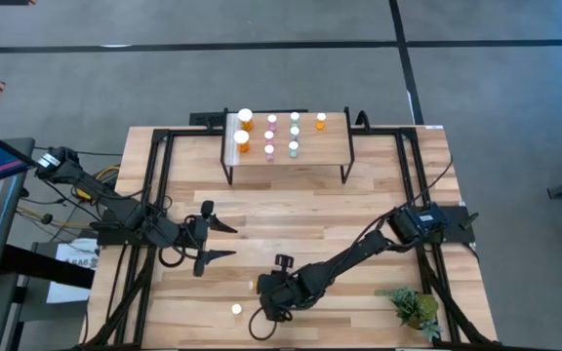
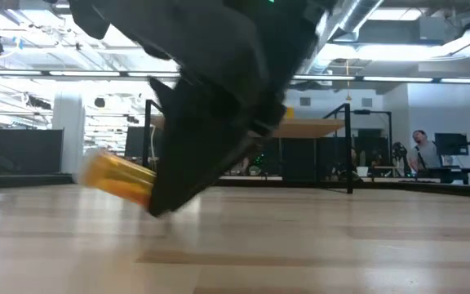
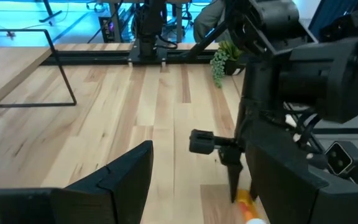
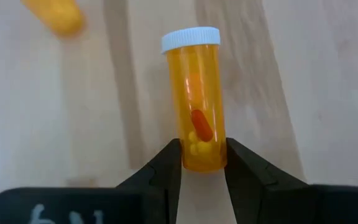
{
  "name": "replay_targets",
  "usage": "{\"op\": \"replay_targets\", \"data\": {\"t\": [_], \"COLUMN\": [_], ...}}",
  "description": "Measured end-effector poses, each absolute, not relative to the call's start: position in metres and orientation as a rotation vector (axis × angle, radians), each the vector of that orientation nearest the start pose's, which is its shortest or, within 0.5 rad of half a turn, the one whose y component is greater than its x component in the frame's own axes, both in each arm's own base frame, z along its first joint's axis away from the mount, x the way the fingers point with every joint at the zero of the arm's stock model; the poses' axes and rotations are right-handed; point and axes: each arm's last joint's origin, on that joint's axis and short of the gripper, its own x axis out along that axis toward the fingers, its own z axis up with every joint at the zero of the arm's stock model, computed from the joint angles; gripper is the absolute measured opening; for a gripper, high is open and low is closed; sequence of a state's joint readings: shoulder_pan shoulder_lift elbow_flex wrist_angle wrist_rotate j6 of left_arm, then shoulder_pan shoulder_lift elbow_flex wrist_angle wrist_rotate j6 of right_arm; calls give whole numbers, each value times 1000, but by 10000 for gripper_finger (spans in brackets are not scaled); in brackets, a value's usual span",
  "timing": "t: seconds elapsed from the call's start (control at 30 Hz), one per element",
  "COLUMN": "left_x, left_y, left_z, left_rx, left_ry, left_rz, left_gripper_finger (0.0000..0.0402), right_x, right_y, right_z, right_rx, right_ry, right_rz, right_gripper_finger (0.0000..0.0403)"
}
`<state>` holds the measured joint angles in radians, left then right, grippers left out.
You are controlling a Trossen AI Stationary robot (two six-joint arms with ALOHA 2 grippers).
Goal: Pick and place medicine bottles onto shelf by color
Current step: Put the right small orange pill bottle aligned with the other small orange pill bottle on the shelf
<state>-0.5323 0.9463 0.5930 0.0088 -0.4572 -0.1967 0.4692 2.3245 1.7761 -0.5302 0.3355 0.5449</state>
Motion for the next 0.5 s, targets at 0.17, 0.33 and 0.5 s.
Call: {"op": "replay_targets", "data": {"t": [0.17, 0.33, 0.5], "left_x": [183, 182, 182], "left_y": [-93, -93, -93], "left_z": [257, 257, 256], "left_rx": [-26, -39, -41], "left_ry": [314, 318, 323], "left_rz": [-44, -47, -46], "left_gripper_finger": [245, 245, 245], "right_x": [440, 441, 442], "right_y": [212, 212, 214], "right_z": [131, 131, 133], "right_rx": [104, 112, 101], "right_ry": [924, 905, 893], "right_rz": [-131, -130, -119], "right_gripper_finger": [122, 122, 122]}}
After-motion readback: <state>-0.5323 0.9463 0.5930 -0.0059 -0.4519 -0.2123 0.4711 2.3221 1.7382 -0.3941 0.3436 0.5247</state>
